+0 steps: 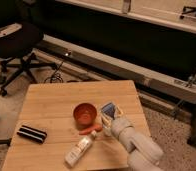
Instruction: Place the white sponge in the ceramic cup
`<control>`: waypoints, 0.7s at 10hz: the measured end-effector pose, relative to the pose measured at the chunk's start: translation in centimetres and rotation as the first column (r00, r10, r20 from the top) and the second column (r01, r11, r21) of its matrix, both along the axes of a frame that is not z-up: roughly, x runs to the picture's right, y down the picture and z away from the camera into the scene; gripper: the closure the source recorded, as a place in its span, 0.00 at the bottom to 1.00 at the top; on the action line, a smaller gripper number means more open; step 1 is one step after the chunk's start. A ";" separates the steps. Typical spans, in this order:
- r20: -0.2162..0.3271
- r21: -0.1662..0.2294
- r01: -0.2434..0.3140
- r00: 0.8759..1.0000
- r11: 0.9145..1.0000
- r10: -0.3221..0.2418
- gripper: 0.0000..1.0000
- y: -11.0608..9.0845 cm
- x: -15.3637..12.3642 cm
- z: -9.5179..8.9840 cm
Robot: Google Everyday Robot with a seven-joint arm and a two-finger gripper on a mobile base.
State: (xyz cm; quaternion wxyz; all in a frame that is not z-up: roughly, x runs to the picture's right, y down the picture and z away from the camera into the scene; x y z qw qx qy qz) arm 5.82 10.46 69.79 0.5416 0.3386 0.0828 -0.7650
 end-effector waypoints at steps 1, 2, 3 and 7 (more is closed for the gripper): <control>-0.005 -0.001 0.000 1.000 1.000 0.000 0.61 0.0 0.1 0.1; -0.016 -0.003 0.002 1.000 1.000 -0.002 0.50 0.1 0.2 0.2; -0.026 -0.004 0.003 1.000 1.000 -0.003 0.40 0.1 0.3 0.3; -0.049 -0.003 -0.008 0.999 1.000 0.008 0.20 0.1 0.7 0.0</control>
